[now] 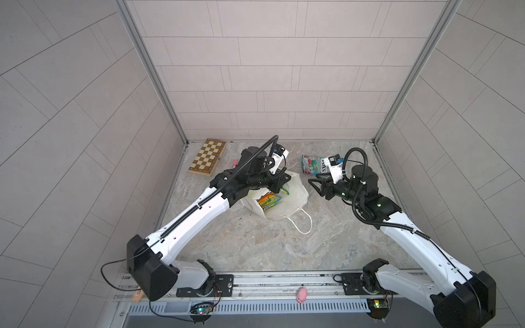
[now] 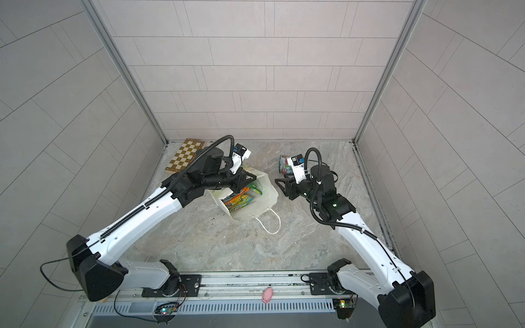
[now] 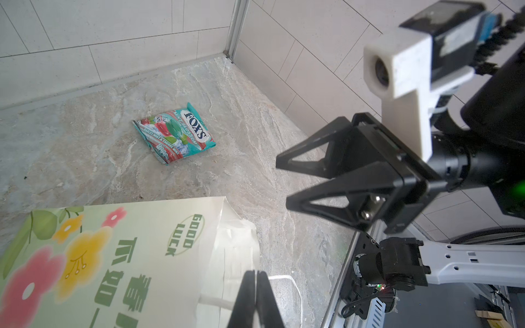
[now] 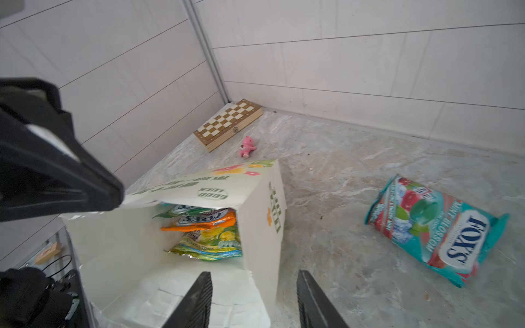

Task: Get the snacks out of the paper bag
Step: 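Move the open right gripper back toward the bag opening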

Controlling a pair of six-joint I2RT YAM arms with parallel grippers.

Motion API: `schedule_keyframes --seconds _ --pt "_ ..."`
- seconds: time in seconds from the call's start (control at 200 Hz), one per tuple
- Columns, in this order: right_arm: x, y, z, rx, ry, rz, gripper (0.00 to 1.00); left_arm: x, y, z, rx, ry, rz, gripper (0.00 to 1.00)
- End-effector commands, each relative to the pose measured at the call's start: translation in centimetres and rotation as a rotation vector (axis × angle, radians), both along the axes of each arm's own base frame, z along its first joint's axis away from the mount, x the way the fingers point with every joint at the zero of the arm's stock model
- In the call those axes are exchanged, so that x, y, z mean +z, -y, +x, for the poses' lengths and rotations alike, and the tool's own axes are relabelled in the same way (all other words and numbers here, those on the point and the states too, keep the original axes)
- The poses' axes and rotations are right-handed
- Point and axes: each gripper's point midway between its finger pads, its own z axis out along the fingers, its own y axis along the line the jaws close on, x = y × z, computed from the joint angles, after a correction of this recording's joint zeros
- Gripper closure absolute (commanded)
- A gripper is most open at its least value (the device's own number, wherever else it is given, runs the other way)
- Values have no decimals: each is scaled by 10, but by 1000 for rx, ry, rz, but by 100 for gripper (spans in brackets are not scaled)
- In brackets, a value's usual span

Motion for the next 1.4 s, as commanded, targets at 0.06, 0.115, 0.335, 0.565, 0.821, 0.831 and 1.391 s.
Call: schedule_keyframes --seconds 0.06,0.115,0.335,0.565,0.821,0.831,1.391 --pt "-25 -25 -21 106 -3 -116 51 6 -1 -3 5 29 1 100" --pt "-30 -32 -24 123 -4 -139 51 6 -1 -3 2 31 2 100" --pt "-56 -52 -23 148 -20 -232 51 8 -1 -4 1 39 3 100" --pt "-85 -67 -22 169 -36 -317 53 9 -2 -5 11 48 8 100" --pt "-118 -67 -23 155 -69 -402 54 11 -6 -4 27 64 11 100" --pt "-118 -66 -23 153 -71 -404 54 11 -6 -4 27 63 12 100" --pt "-140 -67 -15 85 -34 -556 57 19 -4 -7 18 94 -25 100"
